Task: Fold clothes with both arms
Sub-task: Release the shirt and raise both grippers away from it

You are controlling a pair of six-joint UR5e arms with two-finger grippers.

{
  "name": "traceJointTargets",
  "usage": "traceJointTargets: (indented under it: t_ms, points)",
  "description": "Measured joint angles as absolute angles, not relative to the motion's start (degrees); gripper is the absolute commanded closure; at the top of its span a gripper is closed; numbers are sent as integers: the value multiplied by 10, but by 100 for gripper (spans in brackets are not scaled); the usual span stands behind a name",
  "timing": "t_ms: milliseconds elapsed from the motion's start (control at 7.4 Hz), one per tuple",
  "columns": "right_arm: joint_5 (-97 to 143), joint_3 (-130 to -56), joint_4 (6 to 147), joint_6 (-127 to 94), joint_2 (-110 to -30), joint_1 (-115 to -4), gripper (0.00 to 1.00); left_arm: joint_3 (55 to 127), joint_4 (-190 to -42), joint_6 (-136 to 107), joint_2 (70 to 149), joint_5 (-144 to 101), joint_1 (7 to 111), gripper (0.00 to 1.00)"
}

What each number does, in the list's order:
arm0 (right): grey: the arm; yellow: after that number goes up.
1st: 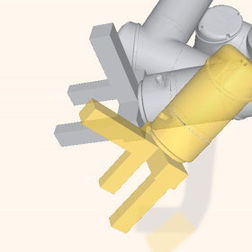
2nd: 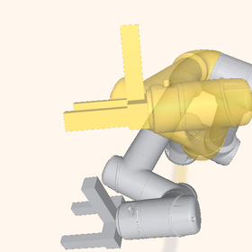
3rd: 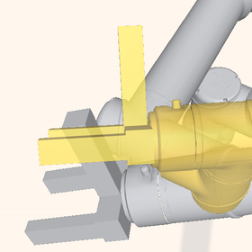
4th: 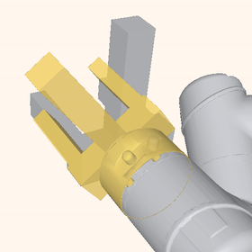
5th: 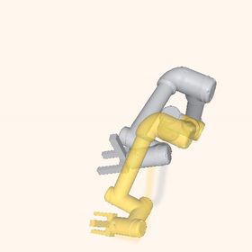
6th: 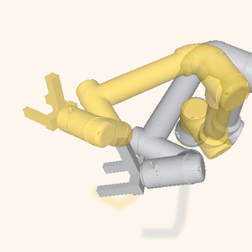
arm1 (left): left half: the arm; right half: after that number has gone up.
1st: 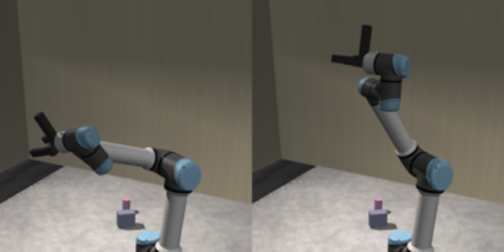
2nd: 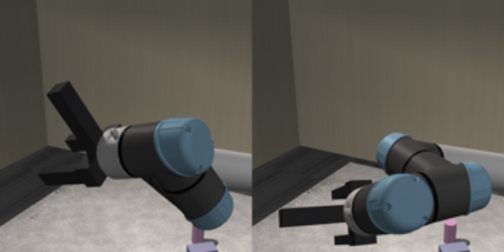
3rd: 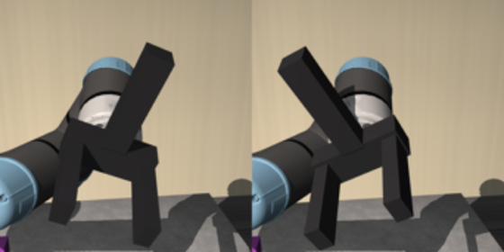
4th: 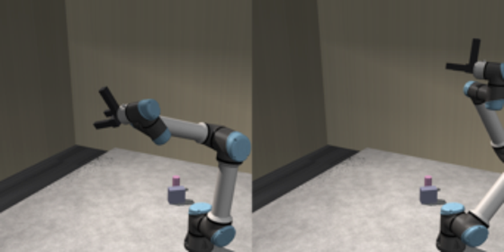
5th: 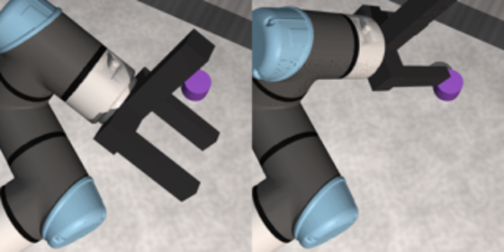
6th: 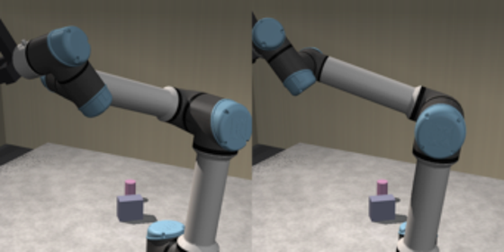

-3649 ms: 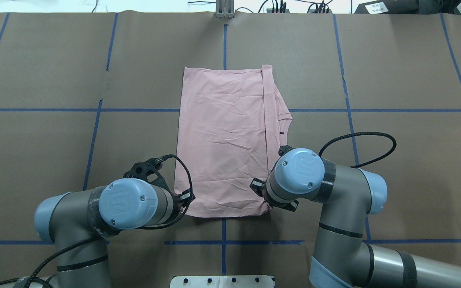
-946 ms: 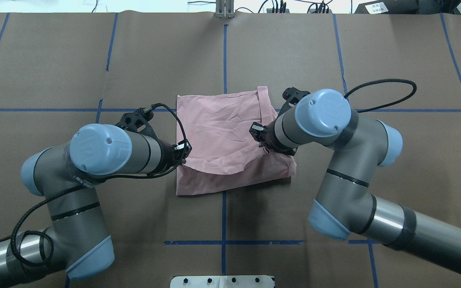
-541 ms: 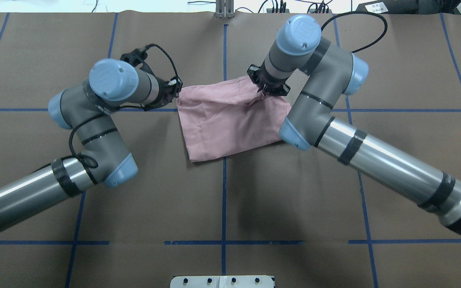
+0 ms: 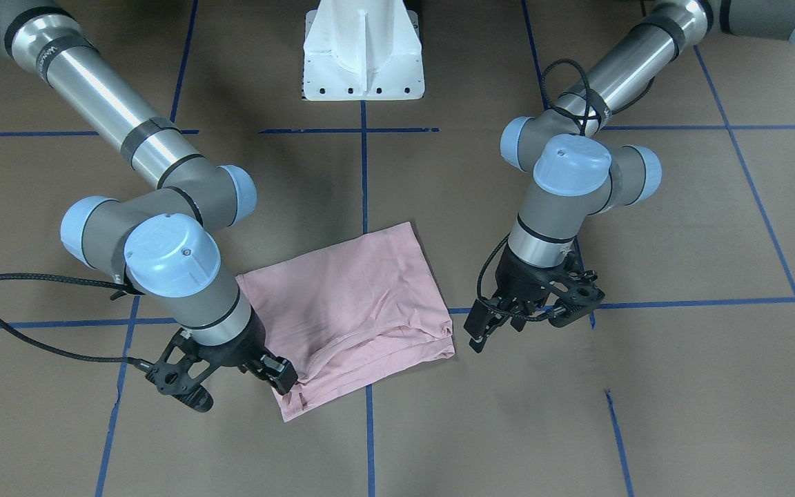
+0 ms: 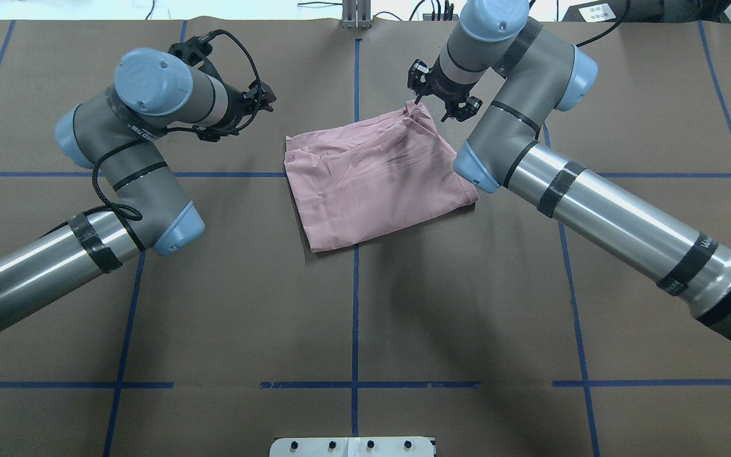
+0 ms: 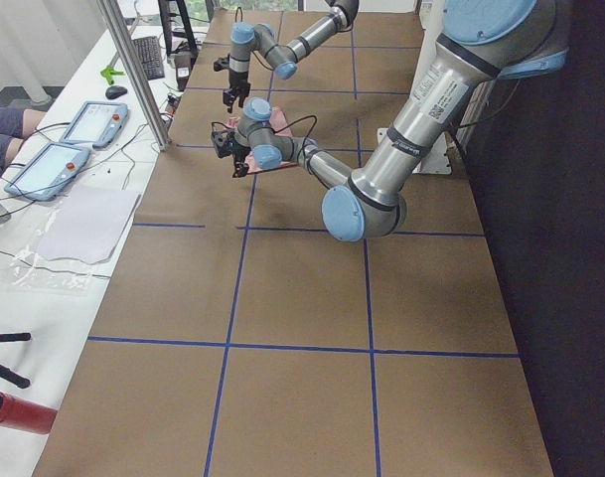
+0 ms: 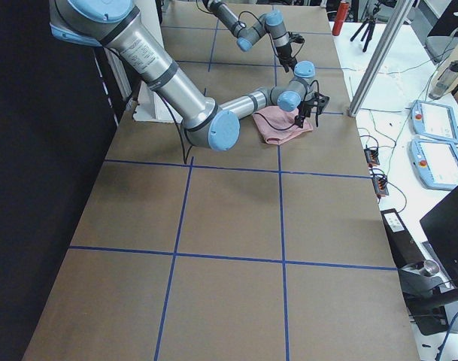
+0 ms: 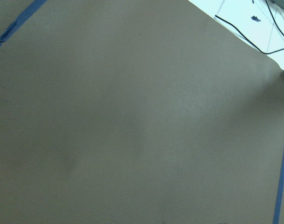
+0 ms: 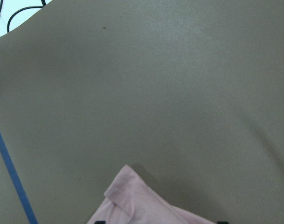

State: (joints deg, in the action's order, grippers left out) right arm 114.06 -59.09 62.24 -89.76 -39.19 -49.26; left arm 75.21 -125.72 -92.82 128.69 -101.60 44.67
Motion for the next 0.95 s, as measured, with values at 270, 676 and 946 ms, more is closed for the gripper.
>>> traceJointTargets:
  t_ms: [270,676,946]
  points:
    - [1162,-590,632,-814,-400,-536,0,764,-1256,-879,1275,-1073,476,0]
    - [1231,-641,695,-540,-498,-639,0,847,-1239,-697,1179,-1175,574,0]
    - [1242,-731,788,-307,-606,-704,0,914,-1192,-519,1085,-1208,646,0]
